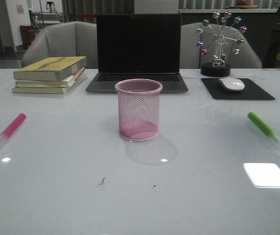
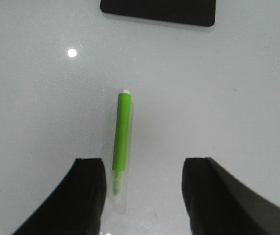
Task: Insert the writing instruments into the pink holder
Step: 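Lower the right gripper onto the green marker and close on it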
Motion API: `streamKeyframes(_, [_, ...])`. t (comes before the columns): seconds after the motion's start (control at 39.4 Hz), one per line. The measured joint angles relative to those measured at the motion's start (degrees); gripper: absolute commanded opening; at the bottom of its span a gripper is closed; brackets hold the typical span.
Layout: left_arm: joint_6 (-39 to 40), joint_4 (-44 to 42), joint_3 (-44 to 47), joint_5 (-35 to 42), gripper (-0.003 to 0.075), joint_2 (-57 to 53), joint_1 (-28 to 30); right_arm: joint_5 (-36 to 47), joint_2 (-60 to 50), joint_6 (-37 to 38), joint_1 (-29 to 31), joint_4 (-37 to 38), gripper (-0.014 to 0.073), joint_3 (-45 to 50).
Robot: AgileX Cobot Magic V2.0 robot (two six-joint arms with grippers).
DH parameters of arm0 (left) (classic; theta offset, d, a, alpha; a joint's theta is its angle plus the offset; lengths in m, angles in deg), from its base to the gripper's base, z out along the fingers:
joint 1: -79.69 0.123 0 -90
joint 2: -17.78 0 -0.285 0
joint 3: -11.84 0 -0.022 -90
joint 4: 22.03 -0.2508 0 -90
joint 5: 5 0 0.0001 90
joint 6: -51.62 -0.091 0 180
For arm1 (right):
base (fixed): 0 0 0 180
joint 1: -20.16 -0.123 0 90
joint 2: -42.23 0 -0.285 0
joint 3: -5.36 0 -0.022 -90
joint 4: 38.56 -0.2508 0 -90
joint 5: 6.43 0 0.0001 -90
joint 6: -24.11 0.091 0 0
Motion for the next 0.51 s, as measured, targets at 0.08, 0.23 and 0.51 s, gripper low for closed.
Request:
streamKeyframes(0.08, [0.0, 0.0, 0.0, 0.0, 0.0161, 0.0, 0.0, -1.0, 2.4, 0.0, 0.0, -0.8, 0.0468, -1.3])
streamKeyframes(0.23, [0.0, 0.0, 0.0, 0.3, 0.0131, 0.0, 0.0, -2.1, 7.0, 0.0, 0.0, -2.4, 0.0468, -3.1])
streamKeyframes(0.51, [0.0, 0.0, 0.0, 0.4, 0.0093, 0.0, 0.0, -2.3, 13.6, -0.1, 0.0, -3.4, 0.0468, -3.8])
